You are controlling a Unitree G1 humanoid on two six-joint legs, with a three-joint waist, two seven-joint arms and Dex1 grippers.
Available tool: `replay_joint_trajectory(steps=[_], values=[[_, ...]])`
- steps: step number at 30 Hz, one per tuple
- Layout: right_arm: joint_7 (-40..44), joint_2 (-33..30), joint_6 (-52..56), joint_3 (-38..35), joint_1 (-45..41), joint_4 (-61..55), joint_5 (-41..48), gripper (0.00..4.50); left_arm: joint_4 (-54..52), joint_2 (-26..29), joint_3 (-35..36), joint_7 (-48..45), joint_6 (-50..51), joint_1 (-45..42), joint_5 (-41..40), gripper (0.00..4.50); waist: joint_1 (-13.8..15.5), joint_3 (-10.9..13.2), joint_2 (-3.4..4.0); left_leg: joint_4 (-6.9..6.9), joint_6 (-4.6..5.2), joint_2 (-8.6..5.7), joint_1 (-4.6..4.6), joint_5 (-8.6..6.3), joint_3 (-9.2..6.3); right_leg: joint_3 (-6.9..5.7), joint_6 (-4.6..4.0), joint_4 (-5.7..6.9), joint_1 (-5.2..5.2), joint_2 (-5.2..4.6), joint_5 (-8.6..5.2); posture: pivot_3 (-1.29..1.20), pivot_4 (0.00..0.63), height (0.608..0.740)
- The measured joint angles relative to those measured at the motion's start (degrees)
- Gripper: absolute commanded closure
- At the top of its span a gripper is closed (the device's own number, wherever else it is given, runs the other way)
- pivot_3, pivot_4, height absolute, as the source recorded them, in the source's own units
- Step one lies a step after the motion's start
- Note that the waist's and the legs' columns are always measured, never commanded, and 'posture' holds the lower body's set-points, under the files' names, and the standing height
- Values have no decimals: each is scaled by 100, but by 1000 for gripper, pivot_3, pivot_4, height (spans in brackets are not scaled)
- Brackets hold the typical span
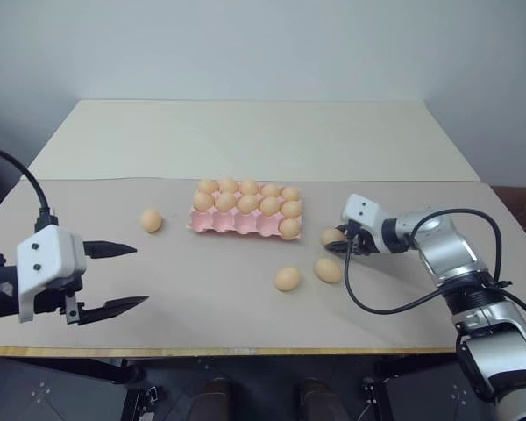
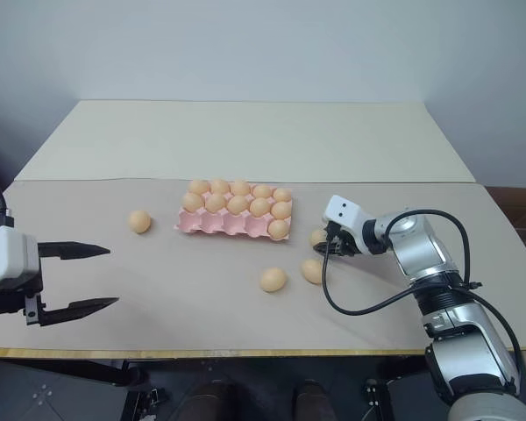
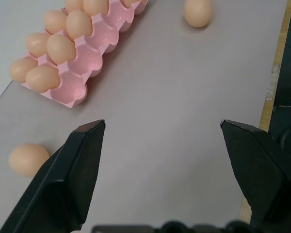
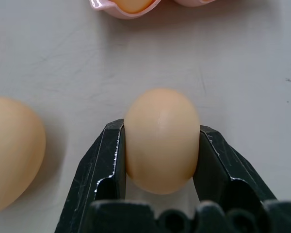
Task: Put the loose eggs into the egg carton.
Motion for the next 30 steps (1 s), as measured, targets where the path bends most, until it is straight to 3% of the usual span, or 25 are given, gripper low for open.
replay_joint_trajectory(steps=[5, 10, 15, 21, 24, 28, 30], values=[[-176, 173, 46, -95, -174, -520, 57, 2593, 68, -2, 25, -23, -36, 173, 95, 370, -44, 1, 1, -2, 0, 1, -1, 0, 0, 3, 0, 3, -5, 2, 0, 0, 150, 740], [-591, 899, 280, -239, -679, -1040, 128, 2593, 175, -3, 20, -45, -183, 227, 214, 370, -88, 0, 1, -5, 0, 5, 2, 0, -6, -2, -1, 2, -2, 4, 0, 0, 150, 740], [-1105, 1736, 313, -24, -764, -862, 50, 2593, 201, -5, -81, 29, -211, 174, 209, 370, -92, 0, 0, -5, -1, -2, -5, 0, -8, -5, -1, 1, -4, -4, 0, 0, 150, 740], [-1525, 2146, 310, 9, -764, -569, 0, 2593, 177, -19, -80, 69, -207, 224, 207, 370, -124, 0, 0, -9, -3, 0, -2, 1, -10, -4, -1, 3, -6, -2, 1, 0, 150, 740], [-1534, 2205, 310, 19, -764, -546, 1, 1894, 118, -21, -78, 87, -204, 244, 207, 370, -140, 0, 0, -16, -7, 0, -2, 4, -10, -4, -2, 3, -9, -1, 1, 0, 150, 740], [-1527, 2206, 309, 44, -764, -546, -11, 531, 107, -21, -75, 118, -188, 259, 207, 370, -144, 0, 0, -18, -7, -1, -2, 4, -10, -3, -2, 2, -9, -2, 1, 0, 150, 740], [-1550, 2204, 308, 62, -763, -549, -52, 531, 100, -24, -73, 127, -182, 284, 207, 370, -144, 0, 0, -19, -7, -1, -1, 4, -10, -3, -2, 2, -10, -2, 1, 0, 150, 740]])
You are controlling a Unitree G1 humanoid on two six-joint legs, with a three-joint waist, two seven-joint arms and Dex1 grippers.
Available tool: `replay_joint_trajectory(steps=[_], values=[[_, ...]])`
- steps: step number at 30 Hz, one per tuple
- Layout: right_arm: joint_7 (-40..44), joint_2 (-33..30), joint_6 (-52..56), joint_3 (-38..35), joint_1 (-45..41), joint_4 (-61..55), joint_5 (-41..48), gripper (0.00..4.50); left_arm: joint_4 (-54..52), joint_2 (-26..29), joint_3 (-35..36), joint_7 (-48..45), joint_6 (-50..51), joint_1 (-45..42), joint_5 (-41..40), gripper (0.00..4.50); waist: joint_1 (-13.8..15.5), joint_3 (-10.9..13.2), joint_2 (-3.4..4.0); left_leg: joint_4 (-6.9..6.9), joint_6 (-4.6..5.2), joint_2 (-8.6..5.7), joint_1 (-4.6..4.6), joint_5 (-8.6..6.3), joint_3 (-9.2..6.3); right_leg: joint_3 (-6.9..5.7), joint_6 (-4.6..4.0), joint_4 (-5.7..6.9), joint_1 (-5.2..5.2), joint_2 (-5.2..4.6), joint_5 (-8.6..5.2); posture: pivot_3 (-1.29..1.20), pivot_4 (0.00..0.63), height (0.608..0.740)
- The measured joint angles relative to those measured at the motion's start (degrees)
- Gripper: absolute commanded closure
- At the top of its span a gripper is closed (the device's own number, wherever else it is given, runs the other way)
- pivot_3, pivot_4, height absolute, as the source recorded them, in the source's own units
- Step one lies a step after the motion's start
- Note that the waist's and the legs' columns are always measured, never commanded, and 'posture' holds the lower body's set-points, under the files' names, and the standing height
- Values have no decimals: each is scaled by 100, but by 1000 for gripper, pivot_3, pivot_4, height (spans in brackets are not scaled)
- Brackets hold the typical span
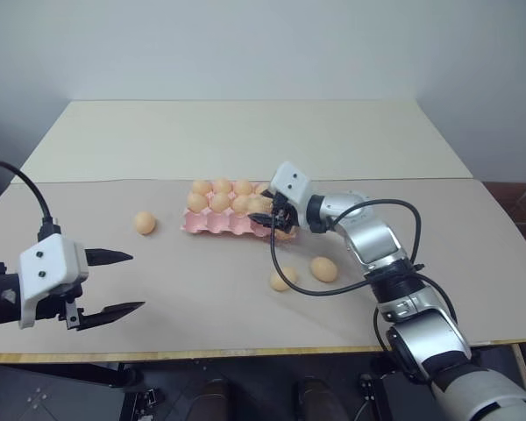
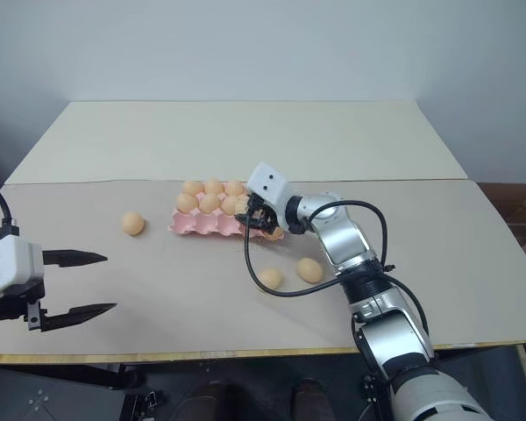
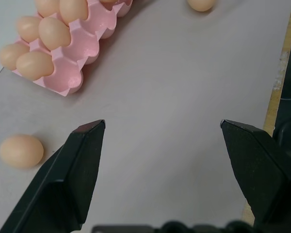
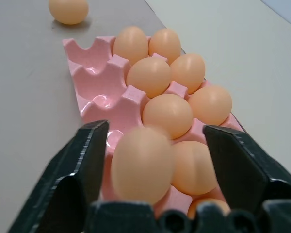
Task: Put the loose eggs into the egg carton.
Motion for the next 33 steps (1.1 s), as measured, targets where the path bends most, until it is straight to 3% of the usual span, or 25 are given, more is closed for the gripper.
replay_joint_trajectory(steps=[9, 14, 22, 28, 33], values=[[90, -287, 16, -4, 181, -536, -43, 531, -24, -11, -5, 29, 23, 28, -3, 370, 3, 0, 0, -2, 0, -1, 0, 0, 0, 0, 0, -1, 0, -1, 0, 0, 150, 740], [628, -1096, 350, -164, 667, -1621, 258, 531, -17, -9, -17, 25, 23, -63, -12, 370, 38, 0, -1, -2, 0, -2, -2, 0, -2, -2, 1, -7, 4, -6, 0, 0, 150, 740], [1805, -3283, 968, -1340, 2046, -3371, 1312, 531, 50, -9, -73, -30, -49, -156, -22, 370, 134, 1, 0, -2, 1, 1, 10, 0, 1, 0, 1, -9, 14, 1, -1, 0, 150, 740], [2207, -4129, 1080, -2172, 3078, -3849, 1787, 531, 185, 3, -92, -172, -80, -279, -49, 370, 162, 1, 0, -2, 1, -1, 7, 0, 6, 3, 1, -16, 15, -1, -1, 0, 150, 740], [2296, -4404, 1001, -2645, 3514, -3925, 1970, 531, 320, 8, -93, -256, -97, -322, -38, 370, 154, 0, -1, -1, 1, 2, 14, 0, 7, 4, 1, -11, 18, 2, -1, 0, 150, 740]])
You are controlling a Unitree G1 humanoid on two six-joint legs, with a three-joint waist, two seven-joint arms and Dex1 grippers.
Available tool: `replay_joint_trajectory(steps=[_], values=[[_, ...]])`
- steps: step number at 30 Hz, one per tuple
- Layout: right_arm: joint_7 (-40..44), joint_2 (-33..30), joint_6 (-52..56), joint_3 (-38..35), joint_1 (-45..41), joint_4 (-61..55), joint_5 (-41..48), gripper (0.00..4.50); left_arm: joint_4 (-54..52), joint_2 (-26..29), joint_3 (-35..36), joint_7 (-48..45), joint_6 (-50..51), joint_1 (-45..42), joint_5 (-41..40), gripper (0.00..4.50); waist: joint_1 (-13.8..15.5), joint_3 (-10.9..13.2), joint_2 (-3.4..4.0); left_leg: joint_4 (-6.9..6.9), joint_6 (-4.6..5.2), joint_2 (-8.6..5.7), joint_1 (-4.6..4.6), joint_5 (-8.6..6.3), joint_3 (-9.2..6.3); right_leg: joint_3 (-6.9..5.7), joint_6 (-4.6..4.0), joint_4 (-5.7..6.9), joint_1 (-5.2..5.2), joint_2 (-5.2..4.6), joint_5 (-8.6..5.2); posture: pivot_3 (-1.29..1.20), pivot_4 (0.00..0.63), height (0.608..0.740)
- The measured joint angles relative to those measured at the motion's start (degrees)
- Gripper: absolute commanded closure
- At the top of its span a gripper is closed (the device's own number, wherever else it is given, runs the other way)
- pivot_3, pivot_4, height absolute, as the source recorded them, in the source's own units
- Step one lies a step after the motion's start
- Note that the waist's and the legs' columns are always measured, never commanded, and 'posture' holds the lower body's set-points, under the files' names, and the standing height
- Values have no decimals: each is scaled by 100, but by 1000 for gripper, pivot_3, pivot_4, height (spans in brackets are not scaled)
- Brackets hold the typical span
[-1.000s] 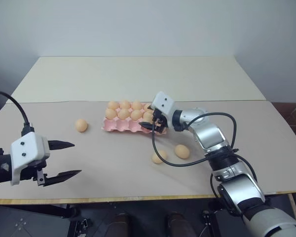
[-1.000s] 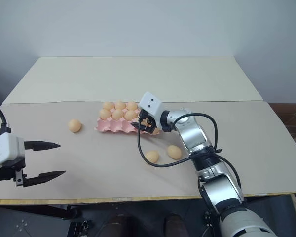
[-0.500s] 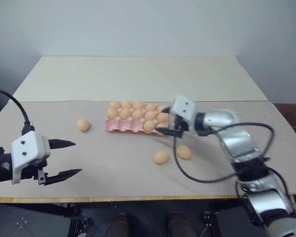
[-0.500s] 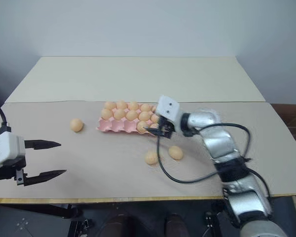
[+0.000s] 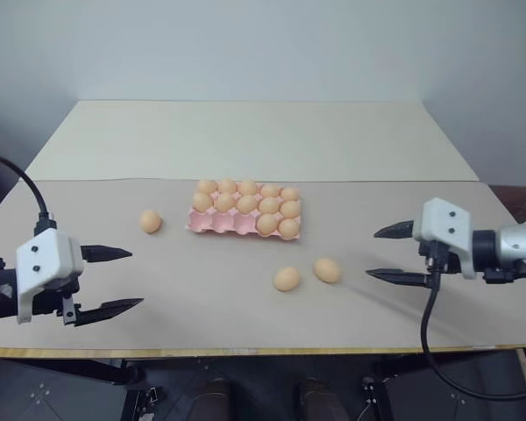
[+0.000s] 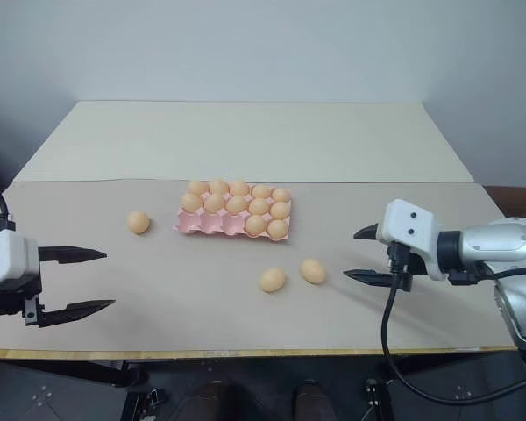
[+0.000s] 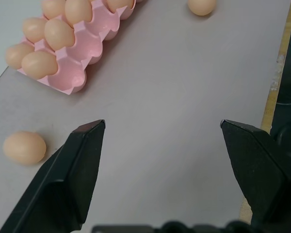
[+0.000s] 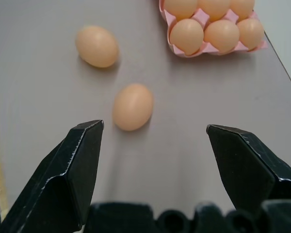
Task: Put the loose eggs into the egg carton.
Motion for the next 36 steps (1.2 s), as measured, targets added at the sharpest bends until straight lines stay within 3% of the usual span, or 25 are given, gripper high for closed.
replay_joint_trajectory(steps=[6, 9, 16, 20, 26, 36], values=[[-15, 0, -197, -89, 87, -3, 8, 531, 7, 14, -3, -34, -10, -76, 14, 370, 4, 0, 0, 0, 0, -1, -4, 0, 0, 0, 1, -4, -1, -1, 0, 0, 150, 740], [5, 0, -205, -89, 89, -3, 62, 31, 13, 14, -2, -46, -48, -80, 15, 370, 9, 0, 0, 0, 0, -1, -6, 0, 0, -1, 1, -4, -1, -2, 0, 0, 150, 740], [28, -7, -328, -20, 88, -8, 163, 31, 0, 14, 2, -44, -77, -62, 15, 370, 8, 0, 0, 0, 0, -1, -4, 0, -1, -1, 1, -2, -1, -1, 0, 0, 150, 740], [-140, 93, -245, 489, -31, -51, 148, 31, -4, 13, 1, -22, -79, -58, 18, 370, -3, 0, -1, 0, 0, 0, -2, 0, 0, 0, 1, -1, 0, 1, 0, 0, 150, 740], [-954, 840, -124, 1691, -521, 159, -529, 31, -39, 13, -38, 51, -79, -90, 16, 370, 0, -1, -1, 2, 0, -4, -5, 0, -1, 1, 0, 2, -4, -1, 0, 0, 150, 740], [-1574, 1417, 69, 2575, -915, 852, -1377, 31, -224, 6, -47, 79, 48, -78, -116, 370, 11, -1, -1, 3, 0, -5, -8, 0, -3, -2, 0, 3, -6, -2, 0, 0, 150, 740]])
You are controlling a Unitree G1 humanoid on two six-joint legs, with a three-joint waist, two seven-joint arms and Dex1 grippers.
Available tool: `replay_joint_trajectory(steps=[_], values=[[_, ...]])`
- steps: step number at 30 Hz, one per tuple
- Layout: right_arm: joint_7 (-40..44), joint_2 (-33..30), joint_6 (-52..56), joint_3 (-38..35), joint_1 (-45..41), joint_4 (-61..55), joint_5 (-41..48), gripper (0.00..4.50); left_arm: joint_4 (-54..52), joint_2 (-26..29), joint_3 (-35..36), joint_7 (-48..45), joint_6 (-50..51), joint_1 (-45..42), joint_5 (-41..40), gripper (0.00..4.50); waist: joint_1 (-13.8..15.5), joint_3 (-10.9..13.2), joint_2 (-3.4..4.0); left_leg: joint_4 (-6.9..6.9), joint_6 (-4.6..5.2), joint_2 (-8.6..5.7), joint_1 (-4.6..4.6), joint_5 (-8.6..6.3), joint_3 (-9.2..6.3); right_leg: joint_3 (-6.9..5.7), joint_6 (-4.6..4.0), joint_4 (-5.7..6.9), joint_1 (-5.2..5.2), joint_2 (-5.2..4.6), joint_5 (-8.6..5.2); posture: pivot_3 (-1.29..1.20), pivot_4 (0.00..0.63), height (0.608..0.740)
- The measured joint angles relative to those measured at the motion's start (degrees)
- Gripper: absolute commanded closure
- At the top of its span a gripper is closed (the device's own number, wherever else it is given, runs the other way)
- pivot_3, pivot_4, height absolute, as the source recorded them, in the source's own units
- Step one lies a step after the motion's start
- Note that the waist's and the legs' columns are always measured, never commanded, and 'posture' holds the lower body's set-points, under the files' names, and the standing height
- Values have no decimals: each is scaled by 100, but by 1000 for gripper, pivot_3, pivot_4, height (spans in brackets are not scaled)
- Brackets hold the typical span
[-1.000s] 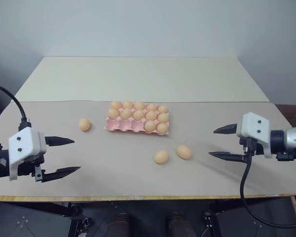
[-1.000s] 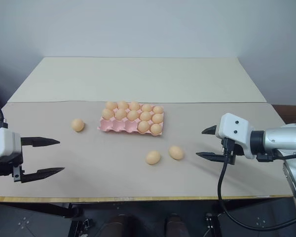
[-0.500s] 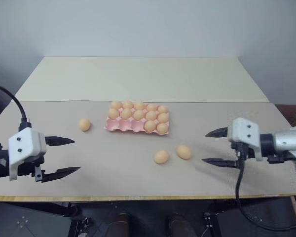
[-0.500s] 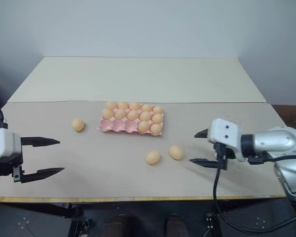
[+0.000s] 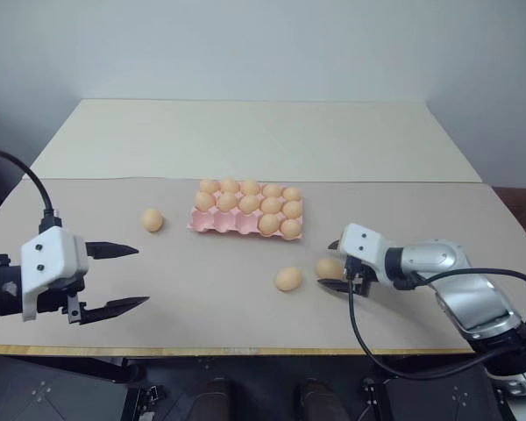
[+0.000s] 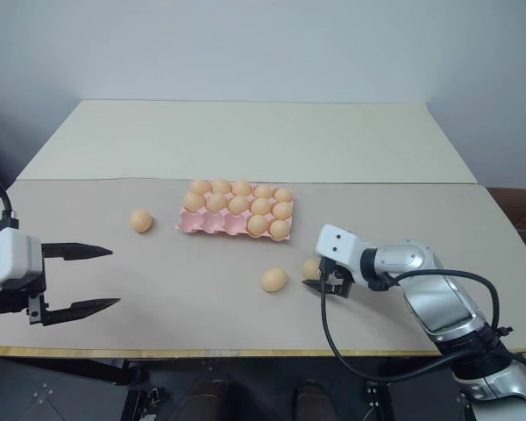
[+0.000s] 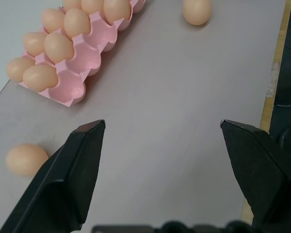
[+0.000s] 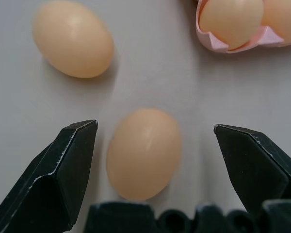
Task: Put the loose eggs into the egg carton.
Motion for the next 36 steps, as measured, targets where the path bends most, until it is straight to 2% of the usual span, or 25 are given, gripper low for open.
replay_joint_trajectory(steps=[3, 6, 11, 13, 17, 21, 27, 36], values=[[-40, 48, 33, 57, 0, 102, -100, 31, -2, 0, 0, -1, 3, 16, 0, 370, -2, 0, 0, 0, 0, 0, 0, 0, 0, 0, 0, 0, -1, 0, 0, 0, 150, 740], [-21, 52, 43, 57, -1, 127, -117, 570, -2, 0, 0, -1, 3, 23, 0, 370, -2, 0, 0, 0, 0, 0, 0, 0, 0, 0, 0, 0, 0, 0, 0, 0, 150, 740], [85, 51, 60, 57, -1, 106, -120, 2272, -1, -2, 0, 0, -2, 41, 3, 370, -2, 0, 0, 0, 0, 0, 0, 0, 0, 0, 0, 0, 0, 0, 0, 0, 150, 740], [110, 50, 61, 57, -1, 91, -121, 2667, -1, -7, 0, 2, -3, 42, 3, 370, -2, 0, 0, 0, 0, 0, 0, 0, 0, 0, 0, 0, 0, 0, 0, 0, 150, 740], [107, 54, 58, 56, -19, 3, -152, 2733, 0, -21, 0, 14, -11, 44, 5, 370, -2, 0, 0, 0, 0, 0, 0, 0, 0, 0, 0, 1, 0, 0, 0, 0, 150, 740], [26, 279, 115, 46, -509, -18, -182, 2733, 7, -48, -8, 37, -23, 59, 21, 370, -40, 0, 0, 2, 0, 2, 2, 0, 0, 2, -1, 5, -2, 4, 0, 0, 150, 740], [-301, 1241, 306, 49, -1632, 104, -189, 2733, 16, -55, -89, 57, -41, 47, 34, 370, -48, 0, -1, 0, 0, 4, -1, 0, -4, 0, -1, 5, -5, 6, 0, 0, 150, 740], [-819, 2573, 88, 570, -2278, 1172, -439, 2733, -3, -93, -44, 105, -23, 250, 42, 370, -44, -2, -3, 0, -1, 1, -3, 1, -4, -2, -1, 8, -9, 2, 1, 0, 150, 740]])
